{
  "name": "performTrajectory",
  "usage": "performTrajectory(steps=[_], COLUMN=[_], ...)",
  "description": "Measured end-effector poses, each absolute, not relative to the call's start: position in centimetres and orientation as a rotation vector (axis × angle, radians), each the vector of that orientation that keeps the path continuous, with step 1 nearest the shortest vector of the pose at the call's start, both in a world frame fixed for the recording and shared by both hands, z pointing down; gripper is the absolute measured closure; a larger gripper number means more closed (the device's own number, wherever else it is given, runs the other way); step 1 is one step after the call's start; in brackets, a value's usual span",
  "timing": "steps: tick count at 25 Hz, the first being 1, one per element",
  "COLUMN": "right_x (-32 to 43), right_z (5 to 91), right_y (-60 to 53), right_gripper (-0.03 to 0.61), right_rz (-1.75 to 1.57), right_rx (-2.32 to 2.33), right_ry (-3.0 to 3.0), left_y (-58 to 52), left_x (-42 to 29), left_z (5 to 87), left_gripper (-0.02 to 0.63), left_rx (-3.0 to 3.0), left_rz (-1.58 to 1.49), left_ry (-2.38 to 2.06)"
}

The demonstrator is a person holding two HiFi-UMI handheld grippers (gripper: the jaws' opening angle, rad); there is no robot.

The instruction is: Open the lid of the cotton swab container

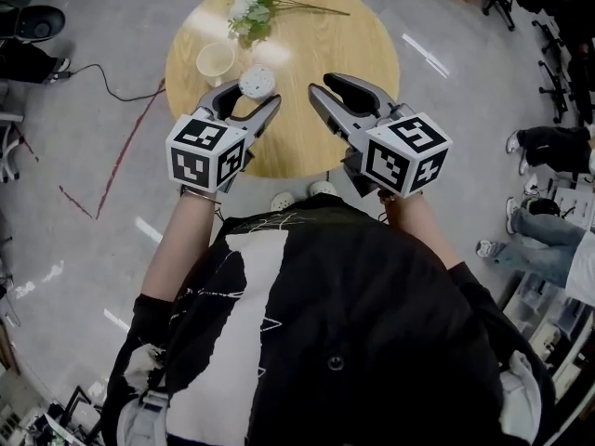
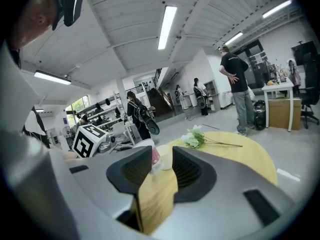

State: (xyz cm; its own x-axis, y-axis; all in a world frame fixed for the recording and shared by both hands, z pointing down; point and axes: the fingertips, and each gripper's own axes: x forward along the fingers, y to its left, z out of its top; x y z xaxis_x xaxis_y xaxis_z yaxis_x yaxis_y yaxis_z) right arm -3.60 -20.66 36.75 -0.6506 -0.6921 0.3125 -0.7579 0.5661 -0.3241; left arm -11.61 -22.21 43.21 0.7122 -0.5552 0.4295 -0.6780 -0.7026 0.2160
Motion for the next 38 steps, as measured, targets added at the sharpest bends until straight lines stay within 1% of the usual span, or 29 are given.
performTrajectory(steps=[8, 17, 26, 38], right_x=[-5.4, -6.0, -6.1, -6.3], right_z=[34.5, 31.9, 31.2, 30.1], right_y=[-19.9, -19.4, -18.3, -18.2], right_gripper=[0.41, 0.377, 0.319, 0.316], right_rz=[0.59, 0.489, 0.362, 0.179], right_rx=[0.95, 0.674, 0.458, 0.299], right_ry=[-2.772, -2.837, -2.829, -2.846], left_y=[-20.4, -19.5, -18.7, -18.3], left_x=[-10.5, -8.7, -7.2, -5.4], left_z=[40.7, 38.3, 36.7, 35.0], left_gripper=[0.354, 0.353, 0.353, 0.354], left_rx=[2.568, 2.647, 2.695, 2.77], left_rz=[0.438, 0.533, 0.645, 0.711], left_ry=[-0.856, -0.727, -0.59, -0.475])
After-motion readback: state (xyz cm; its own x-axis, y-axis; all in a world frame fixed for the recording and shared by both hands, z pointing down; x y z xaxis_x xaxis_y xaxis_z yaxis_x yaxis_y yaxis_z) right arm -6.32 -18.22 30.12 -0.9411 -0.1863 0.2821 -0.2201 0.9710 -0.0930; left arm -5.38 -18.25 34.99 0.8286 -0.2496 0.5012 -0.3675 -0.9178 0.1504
